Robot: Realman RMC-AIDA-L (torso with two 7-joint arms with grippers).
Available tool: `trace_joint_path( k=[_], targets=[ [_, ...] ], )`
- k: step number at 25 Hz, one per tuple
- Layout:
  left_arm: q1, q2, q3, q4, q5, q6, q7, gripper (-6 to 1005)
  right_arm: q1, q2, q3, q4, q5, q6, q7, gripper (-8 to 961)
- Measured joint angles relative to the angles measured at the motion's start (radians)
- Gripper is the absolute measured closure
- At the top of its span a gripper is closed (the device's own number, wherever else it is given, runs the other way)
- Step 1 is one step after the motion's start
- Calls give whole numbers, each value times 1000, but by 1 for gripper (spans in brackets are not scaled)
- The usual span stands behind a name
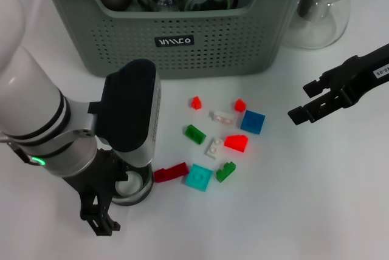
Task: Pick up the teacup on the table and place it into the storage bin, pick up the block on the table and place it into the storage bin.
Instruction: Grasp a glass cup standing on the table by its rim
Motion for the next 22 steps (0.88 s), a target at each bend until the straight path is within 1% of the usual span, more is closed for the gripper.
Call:
trace_joint_path(
  k=[7, 13, 17, 22],
  targets=[
    [0, 0, 9, -8, -7, -8, 2, 152, 0, 0, -1, 1, 0, 1, 0, 8],
    [1, 0, 24, -11, -7, -35, -8, 372, 0, 0, -1, 0, 0, 2, 1, 8],
    [0, 0, 26, -9, -6, -55, -31, 586, 0, -1, 0, 0, 0, 2, 0, 9],
    [4, 0, 14, 5, -15, -55, -40, 749, 0, -2, 1, 0, -1, 2, -1, 9]
  ],
)
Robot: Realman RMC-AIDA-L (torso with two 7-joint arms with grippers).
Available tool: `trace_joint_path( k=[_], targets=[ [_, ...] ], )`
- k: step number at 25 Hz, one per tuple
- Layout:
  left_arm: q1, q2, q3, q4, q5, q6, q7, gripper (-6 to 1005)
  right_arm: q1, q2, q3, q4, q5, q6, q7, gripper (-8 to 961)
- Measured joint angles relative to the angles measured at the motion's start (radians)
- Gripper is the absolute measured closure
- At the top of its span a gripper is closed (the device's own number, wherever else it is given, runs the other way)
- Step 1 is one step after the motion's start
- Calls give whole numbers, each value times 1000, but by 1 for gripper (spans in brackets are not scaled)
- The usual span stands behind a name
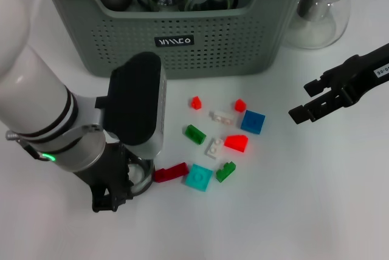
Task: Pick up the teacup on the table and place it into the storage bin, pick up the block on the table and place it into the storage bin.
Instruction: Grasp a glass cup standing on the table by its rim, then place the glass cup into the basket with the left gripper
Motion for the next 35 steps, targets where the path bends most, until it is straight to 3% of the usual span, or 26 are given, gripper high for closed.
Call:
trace_joint_path(
  k=[7, 12, 18, 21, 23, 25, 28, 32, 35],
  targets=[
    [0, 0, -98, 41, -96, 39, -7, 951, -1, -4, -1, 0, 0, -1, -1, 9],
    [8, 0, -186, 97, -194, 82, -23, 951, -1, -6, -1, 0, 0, -4, -2, 8],
    [-71, 12, -521, 222, -609, 207, -152, 951, -5, -7, 1, 0, 1, -8, -3, 8],
    [-167, 14, -689, 214, -677, 179, -206, 950, -10, -8, 1, 1, 1, -7, -3, 9],
    [-240, 22, -759, 170, -643, 119, -241, 950, -10, -9, 4, 2, 1, -7, -4, 9],
    [-306, 46, -785, 101, -571, 32, -289, 950, -8, -11, 5, 5, 1, -8, -1, 9],
    [-417, 109, -778, -97, -427, -127, -359, 950, -4, -11, 5, 8, 0, -8, 3, 10],
    [-532, 170, -773, -414, -352, -304, -360, 950, 5, -12, 0, 13, -1, -1, 6, 10],
    [-575, 185, -742, -530, -299, -401, -364, 951, 17, -13, 1, 24, -5, 0, 8, 11]
  ],
)
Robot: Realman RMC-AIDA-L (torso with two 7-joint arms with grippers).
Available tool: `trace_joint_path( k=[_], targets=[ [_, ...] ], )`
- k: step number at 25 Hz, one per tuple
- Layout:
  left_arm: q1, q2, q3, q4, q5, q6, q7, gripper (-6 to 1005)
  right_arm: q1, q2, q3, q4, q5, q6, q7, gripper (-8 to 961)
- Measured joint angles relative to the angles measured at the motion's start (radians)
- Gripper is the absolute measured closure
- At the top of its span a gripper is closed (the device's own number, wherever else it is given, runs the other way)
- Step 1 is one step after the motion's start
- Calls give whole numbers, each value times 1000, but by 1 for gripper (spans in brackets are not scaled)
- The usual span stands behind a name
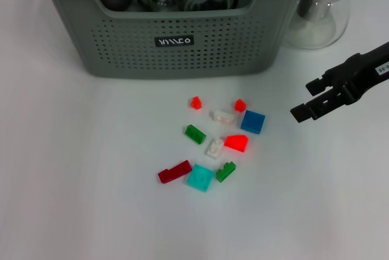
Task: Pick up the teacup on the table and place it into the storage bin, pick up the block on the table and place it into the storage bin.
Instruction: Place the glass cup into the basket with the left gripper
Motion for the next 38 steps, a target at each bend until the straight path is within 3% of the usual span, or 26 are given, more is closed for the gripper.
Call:
trace_joint_path(
  k=[4, 12, 17, 28, 38],
  targets=[
    [-50, -11, 35, -114, 123, -104, -14, 951, 11, -3, -2, 11, -1, 0, 5, 9],
    [-115, -46, 82, -274, 228, -239, -20, 950, 16, -5, -3, 17, -4, 4, 12, 9],
    [-124, -69, 83, -280, 282, -264, -21, 950, 18, -6, -5, 26, -5, 5, 12, 9],
    [-126, -78, 115, -295, 307, -267, -31, 951, 19, -6, -15, 27, -5, 11, 12, 8],
    [-119, -105, 139, -309, 335, -302, -35, 950, 18, -6, -18, 37, -5, 11, 11, 9]
  ],
)
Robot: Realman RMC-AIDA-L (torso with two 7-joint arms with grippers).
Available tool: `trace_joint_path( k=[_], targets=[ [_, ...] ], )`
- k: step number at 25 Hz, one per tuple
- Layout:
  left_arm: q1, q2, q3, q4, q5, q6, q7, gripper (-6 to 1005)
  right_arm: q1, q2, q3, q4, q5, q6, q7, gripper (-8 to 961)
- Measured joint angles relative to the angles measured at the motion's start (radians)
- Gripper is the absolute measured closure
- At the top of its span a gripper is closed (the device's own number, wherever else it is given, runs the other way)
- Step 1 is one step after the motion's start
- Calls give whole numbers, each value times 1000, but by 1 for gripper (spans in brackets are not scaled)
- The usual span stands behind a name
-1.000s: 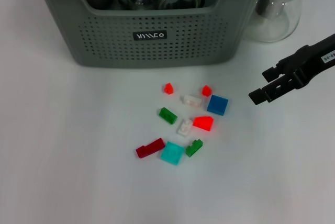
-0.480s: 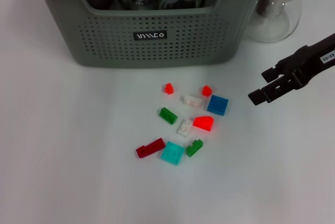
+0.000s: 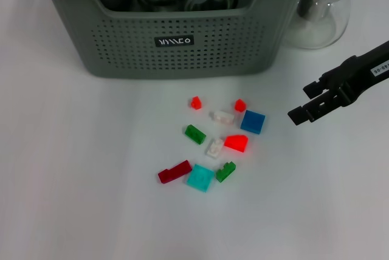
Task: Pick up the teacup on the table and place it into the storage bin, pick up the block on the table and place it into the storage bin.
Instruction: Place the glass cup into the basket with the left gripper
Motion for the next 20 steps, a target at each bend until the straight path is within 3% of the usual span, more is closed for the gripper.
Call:
trace_joint_path(
  k=[12, 20],
  targets=[
    [1, -10, 24, 3, 1, 9, -1, 937, -3, 0, 0, 1, 0, 0, -7, 10],
    [1, -10, 26, 3, 2, 13, 4, 832, -4, 0, 0, 1, 0, 0, -7, 10]
  ],
)
